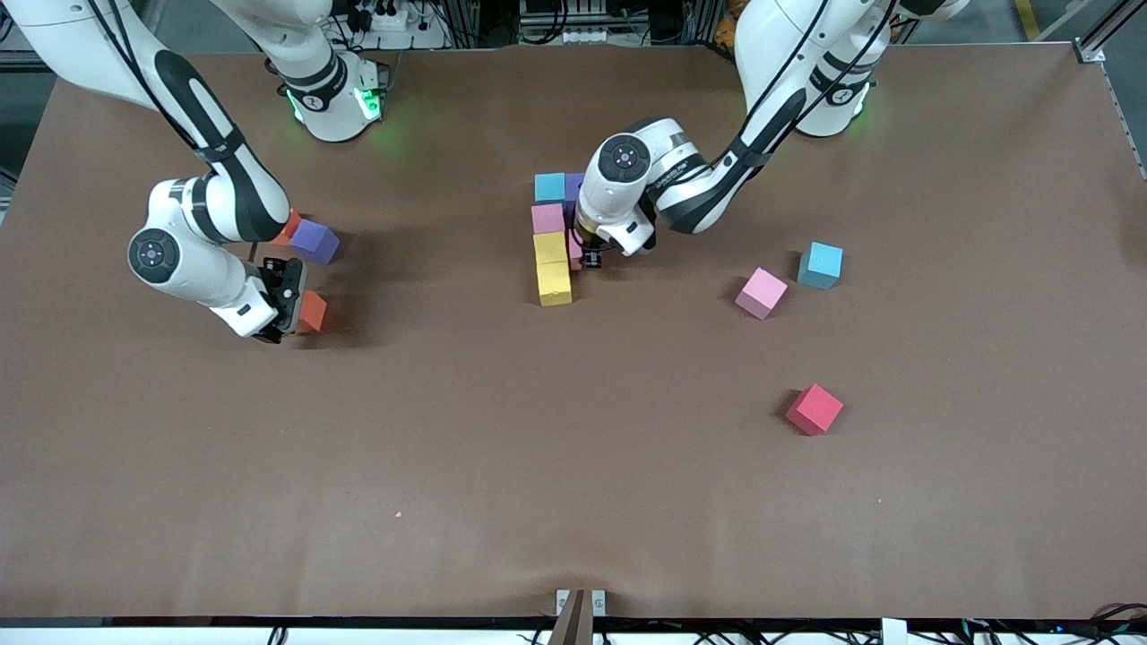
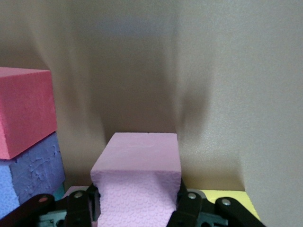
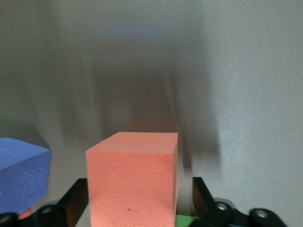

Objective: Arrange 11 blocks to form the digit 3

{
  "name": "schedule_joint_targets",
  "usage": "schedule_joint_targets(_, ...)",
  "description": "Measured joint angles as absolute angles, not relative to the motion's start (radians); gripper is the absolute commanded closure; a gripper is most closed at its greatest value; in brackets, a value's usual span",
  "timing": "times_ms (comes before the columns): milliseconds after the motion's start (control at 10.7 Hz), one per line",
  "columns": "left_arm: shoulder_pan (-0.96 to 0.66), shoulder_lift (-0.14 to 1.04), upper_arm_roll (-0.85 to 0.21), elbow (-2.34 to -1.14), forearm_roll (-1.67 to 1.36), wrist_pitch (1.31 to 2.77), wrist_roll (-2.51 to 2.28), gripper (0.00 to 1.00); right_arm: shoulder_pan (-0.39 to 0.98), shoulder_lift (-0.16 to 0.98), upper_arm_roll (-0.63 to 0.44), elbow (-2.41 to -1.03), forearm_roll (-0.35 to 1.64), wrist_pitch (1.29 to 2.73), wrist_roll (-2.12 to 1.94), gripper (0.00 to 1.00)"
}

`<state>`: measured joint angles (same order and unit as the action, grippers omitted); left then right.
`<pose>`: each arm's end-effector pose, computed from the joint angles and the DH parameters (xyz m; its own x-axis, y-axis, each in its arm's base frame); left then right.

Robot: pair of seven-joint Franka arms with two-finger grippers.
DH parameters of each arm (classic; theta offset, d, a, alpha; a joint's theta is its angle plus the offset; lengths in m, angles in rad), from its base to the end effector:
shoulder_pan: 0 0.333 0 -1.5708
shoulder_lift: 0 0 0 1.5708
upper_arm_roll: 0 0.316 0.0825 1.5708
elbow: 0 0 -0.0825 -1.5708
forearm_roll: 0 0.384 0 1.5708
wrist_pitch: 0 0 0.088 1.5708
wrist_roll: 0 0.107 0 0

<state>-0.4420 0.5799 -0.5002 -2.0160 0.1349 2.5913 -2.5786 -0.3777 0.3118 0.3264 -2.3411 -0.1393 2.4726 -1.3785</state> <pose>0.3622 -0.4904 0.1999 -0.0408 0.9854 -0.1653 0.9930 0.0216 -0.1165 0.4980 -0.0189 0.1955 0.1336 0.9910 0.0002 0.9784 -0.1318 -0.1592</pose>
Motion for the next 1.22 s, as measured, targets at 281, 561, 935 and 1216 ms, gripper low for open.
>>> schedule_joint_targets(281, -0.454, 0.582, -0.485, -2.010, 0.135, 2.592, -2.579, 1.00, -0.379, 0.312, 0.328, -2.328, -0.137, 2.485, -1.365, 0.79)
schedule_joint_targets(561, -0.462, 0.585, -0.480, -2.002, 0.135, 2.592, -2.579, 1.00, -0.365, 0.306, 0.369, -2.267, -0.081, 2.489, -1.297, 0.79)
schedule_joint_targets(935, -0.469, 0.593, -0.479, -1.991, 0.135, 2.592, -2.579, 0.00, -0.142, 0.311, 0.394, -2.151, -0.048, 2.490, -0.818, 0.78)
schedule_joint_targets(1216, -0.474, 0.593, -0.479, -1.981, 0.135, 2.594, -2.578, 0.00, -0.033, 0.351, 0.394, -2.061, -0.044, 2.491, -0.468, 0.77)
